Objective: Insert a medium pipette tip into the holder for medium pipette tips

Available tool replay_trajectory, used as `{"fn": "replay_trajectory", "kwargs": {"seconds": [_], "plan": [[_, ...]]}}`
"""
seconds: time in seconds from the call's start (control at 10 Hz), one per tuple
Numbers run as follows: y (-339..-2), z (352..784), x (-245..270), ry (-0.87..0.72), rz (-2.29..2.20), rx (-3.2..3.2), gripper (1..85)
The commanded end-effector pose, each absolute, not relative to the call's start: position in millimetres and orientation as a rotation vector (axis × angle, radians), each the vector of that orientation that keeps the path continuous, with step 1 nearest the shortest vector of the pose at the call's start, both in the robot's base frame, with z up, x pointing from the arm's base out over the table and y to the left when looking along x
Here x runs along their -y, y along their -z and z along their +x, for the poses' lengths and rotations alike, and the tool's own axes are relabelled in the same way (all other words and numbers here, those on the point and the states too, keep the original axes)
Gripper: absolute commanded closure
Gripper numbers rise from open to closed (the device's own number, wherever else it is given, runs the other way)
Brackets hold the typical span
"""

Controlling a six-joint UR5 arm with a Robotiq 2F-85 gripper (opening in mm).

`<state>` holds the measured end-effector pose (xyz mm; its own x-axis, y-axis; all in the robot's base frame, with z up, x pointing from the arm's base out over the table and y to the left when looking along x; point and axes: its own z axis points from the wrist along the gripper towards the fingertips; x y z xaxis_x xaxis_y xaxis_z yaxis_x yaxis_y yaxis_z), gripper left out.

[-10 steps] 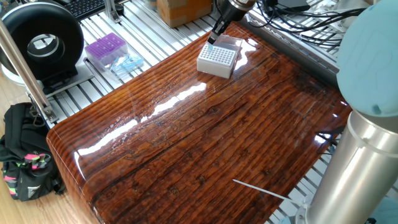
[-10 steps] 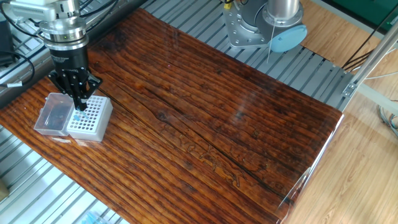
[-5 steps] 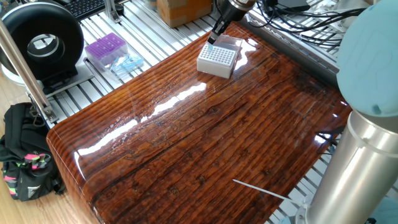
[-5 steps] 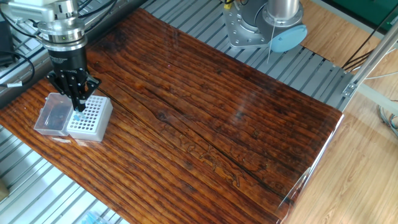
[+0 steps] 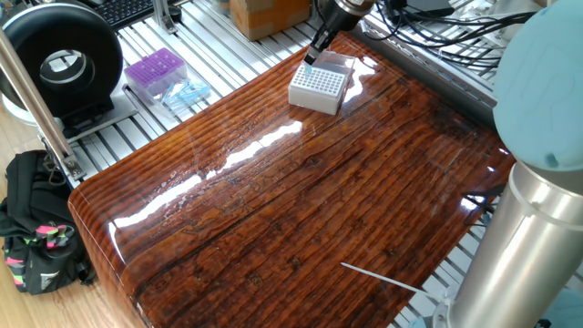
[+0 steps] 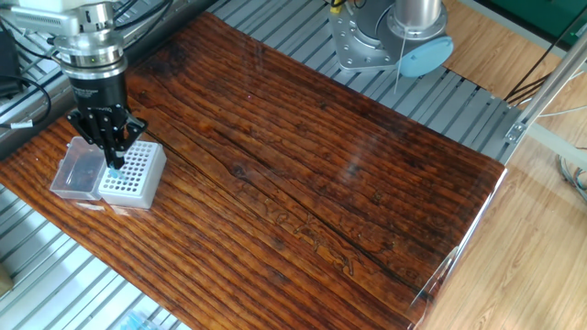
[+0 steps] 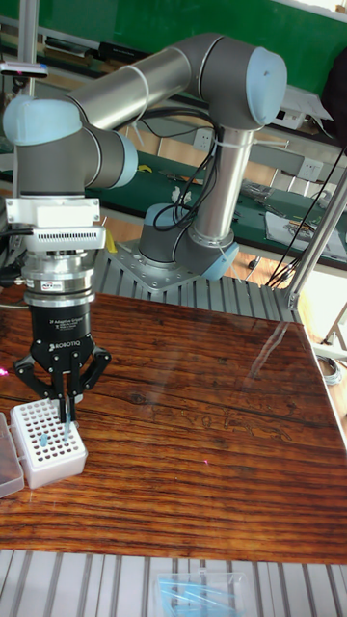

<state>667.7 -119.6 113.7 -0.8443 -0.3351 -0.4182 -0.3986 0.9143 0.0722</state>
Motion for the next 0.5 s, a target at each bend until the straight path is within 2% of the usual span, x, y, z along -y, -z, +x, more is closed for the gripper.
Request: {"fn": "replay_trajectory", "kwargs": {"seconds": [0.0, 0.4], "plan": [[-115.4, 670.9, 117.3, -0.233, -0.522, -2.662, 84.7], [-113.9, 672.9, 114.9, -0.233, -0.523, -2.660, 84.7]]}}
